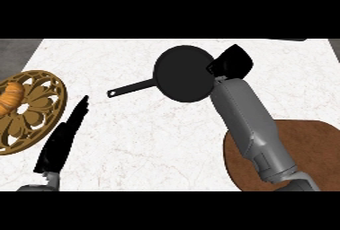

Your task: Pick the lemon from the cutting board and place it in the pan

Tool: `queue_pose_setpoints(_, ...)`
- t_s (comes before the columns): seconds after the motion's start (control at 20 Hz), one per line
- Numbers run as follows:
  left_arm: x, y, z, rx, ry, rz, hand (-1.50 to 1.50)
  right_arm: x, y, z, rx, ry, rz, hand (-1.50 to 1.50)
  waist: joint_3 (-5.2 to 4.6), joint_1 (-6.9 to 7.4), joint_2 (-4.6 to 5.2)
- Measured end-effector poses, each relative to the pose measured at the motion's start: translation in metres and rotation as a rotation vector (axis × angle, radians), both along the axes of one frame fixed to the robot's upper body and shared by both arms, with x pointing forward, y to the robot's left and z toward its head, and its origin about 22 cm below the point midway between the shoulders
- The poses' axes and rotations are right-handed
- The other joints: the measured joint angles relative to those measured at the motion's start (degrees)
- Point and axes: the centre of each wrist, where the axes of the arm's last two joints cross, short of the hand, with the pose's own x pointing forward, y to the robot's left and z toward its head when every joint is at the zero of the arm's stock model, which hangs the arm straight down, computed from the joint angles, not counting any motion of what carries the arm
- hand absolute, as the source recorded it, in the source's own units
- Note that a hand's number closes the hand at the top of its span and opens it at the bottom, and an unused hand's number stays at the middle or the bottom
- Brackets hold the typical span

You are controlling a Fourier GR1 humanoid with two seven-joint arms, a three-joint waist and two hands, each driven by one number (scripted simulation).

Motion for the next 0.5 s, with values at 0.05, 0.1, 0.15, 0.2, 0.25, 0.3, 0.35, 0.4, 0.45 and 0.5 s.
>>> queue_pose_setpoints(0.05, 0.002, -0.002, 0.002, -0.002, -0.002, -0.006, 0.00, 0.001, -0.002, -0.004, 0.030, 0.014, -0.003, 1.50, 0.03, 0.29, 0.16)
queue_pose_setpoints(0.1, 0.003, -0.002, 0.003, -0.002, -0.003, -0.010, 0.00, 0.003, -0.005, -0.005, 0.080, 0.015, -0.012, 1.50, 0.06, 0.53, 0.32)
queue_pose_setpoints(0.15, 0.003, -0.003, 0.003, -0.001, -0.005, -0.011, 0.00, 0.004, -0.009, -0.006, 0.143, 0.009, -0.033, -1.50, 0.11, 0.66, 0.38)
queue_pose_setpoints(0.2, 0.003, -0.004, 0.002, -0.003, -0.007, -0.014, 0.00, 0.005, -0.013, -0.007, 0.199, 0.005, -0.060, -1.50, 0.14, 0.93, 0.51)
queue_pose_setpoints(0.25, 0.003, -0.005, 0.002, -0.007, -0.007, -0.017, 0.00, 0.006, -0.016, -0.008, 0.251, 0.004, -0.082, -1.50, 0.16, 1.24, 0.60)
queue_pose_setpoints(0.3, 0.003, -0.006, 0.001, -0.008, -0.008, -0.019, 0.00, 0.006, -0.020, -0.010, 0.302, -0.005, -0.103, -1.50, 0.19, 1.47, 0.68)
queue_pose_setpoints(0.35, 0.004, -0.007, 0.002, -0.007, -0.011, -0.021, 0.00, 0.007, -0.022, -0.011, 0.348, -0.019, -0.118, -1.50, 0.21, 1.65, 0.76)
queue_pose_setpoints(0.4, 0.005, -0.006, 0.003, -0.008, -0.012, -0.022, 0.00, 0.008, -0.024, -0.010, 0.388, -0.040, -0.130, -1.50, 0.22, 1.86, 0.79)
queue_pose_setpoints(0.45, 0.006, -0.006, 0.002, -0.006, -0.010, -0.024, 0.00, 0.009, -0.025, -0.010, 0.419, -0.068, -0.136, -1.50, 0.23, 1.96, 0.86)
queue_pose_setpoints(0.5, 0.006, -0.007, 0.003, -0.006, -0.011, -0.024, 0.00, 0.010, -0.025, -0.009, 0.442, -0.105, -0.139, -1.50, 0.23, 1.98, 0.81)
